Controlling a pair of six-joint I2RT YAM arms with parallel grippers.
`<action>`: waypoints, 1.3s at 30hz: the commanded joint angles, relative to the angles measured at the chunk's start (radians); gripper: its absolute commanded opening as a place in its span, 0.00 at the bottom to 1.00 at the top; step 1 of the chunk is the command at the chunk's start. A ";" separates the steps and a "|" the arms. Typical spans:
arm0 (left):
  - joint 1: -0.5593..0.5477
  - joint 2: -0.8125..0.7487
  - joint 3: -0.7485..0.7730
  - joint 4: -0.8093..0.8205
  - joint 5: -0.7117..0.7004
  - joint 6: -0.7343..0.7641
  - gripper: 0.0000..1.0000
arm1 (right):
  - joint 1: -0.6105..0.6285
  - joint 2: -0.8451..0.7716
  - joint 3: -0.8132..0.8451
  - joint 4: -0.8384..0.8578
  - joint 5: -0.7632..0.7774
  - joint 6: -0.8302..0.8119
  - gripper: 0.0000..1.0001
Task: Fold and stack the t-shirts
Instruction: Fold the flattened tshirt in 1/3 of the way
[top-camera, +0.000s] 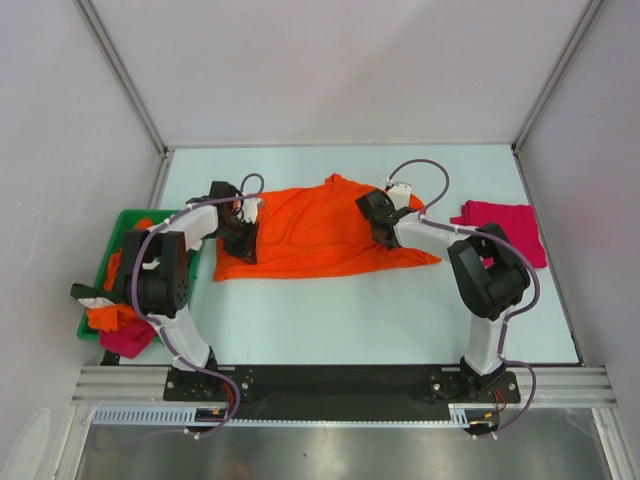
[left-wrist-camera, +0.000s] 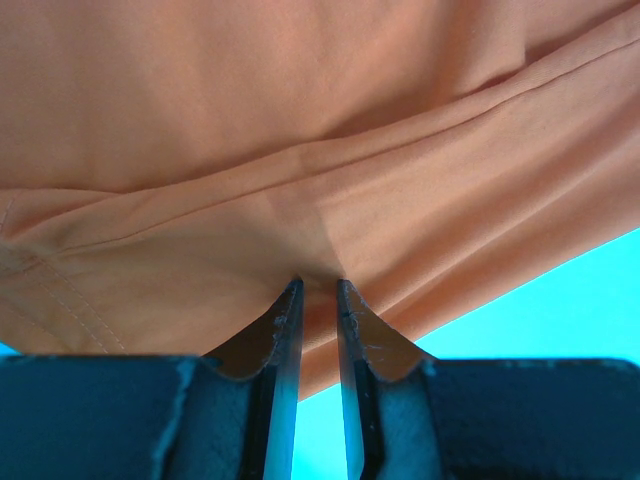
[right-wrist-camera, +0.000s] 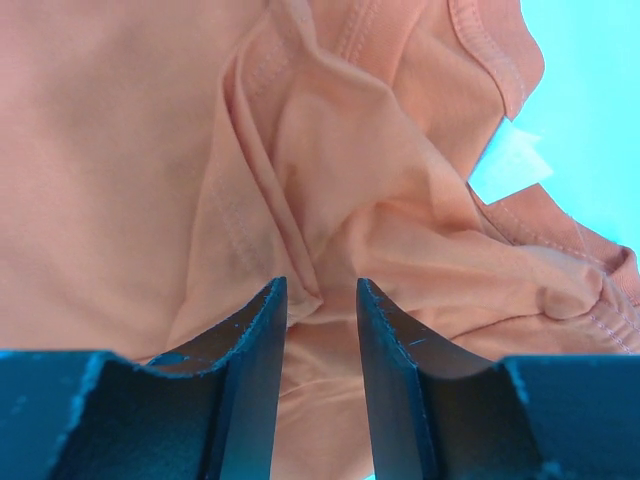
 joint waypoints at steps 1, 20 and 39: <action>-0.013 -0.015 0.010 -0.001 0.023 -0.014 0.25 | 0.006 -0.008 0.074 0.004 0.027 -0.012 0.39; -0.014 -0.001 0.009 0.000 0.026 -0.010 0.25 | -0.006 0.050 0.077 0.010 -0.002 -0.008 0.25; -0.014 0.014 0.012 0.008 0.032 -0.018 0.23 | 0.006 0.038 0.166 0.056 0.004 -0.051 0.00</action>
